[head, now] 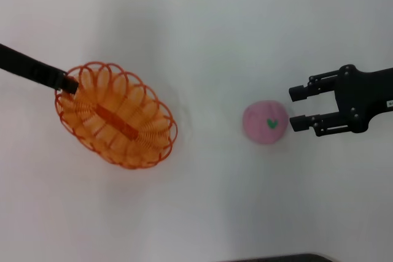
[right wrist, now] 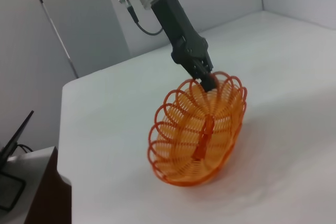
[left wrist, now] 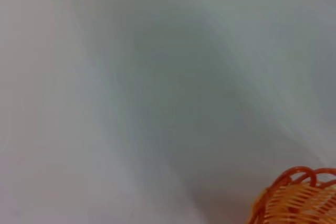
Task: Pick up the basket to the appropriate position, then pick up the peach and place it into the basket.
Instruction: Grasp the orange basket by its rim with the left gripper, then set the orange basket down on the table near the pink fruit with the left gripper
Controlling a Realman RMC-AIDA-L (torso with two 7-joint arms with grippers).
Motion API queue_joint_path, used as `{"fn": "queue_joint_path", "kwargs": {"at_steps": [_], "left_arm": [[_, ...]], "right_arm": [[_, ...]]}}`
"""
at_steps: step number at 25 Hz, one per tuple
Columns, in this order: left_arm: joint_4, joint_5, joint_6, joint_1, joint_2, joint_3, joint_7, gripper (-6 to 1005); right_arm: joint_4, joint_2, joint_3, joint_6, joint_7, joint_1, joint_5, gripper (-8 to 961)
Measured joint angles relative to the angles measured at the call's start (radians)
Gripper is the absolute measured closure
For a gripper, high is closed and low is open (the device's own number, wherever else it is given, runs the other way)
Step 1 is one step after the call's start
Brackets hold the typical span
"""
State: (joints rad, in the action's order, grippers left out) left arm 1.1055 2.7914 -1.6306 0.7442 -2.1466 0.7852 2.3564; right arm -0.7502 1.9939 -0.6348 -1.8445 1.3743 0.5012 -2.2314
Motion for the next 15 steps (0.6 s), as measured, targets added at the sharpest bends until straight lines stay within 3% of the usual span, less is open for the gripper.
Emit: {"fn": "queue_joint_path", "kwargs": {"at_steps": [4, 8, 15], "left_arm": [[0.043, -0.053, -0.036, 0.0, 0.002, -0.082, 0.024, 925], [0.05, -0.14, -0.034, -0.004, 0.02, -0.116, 0.083, 931], [0.031, -0.197, 0.036, -0.011, 0.022, -0.161, 0.189, 935]], "right_arm": [[-0.001, -0.011, 0.001, -0.004, 0.0, 0.009, 0.016, 310], [-0.003, -0.021, -0.004, -0.01, 0.0, 0.02, 0.023, 309], [-0.003, -0.04, -0.003, -0.021, -0.013, 0.03, 0.021, 309]]}}
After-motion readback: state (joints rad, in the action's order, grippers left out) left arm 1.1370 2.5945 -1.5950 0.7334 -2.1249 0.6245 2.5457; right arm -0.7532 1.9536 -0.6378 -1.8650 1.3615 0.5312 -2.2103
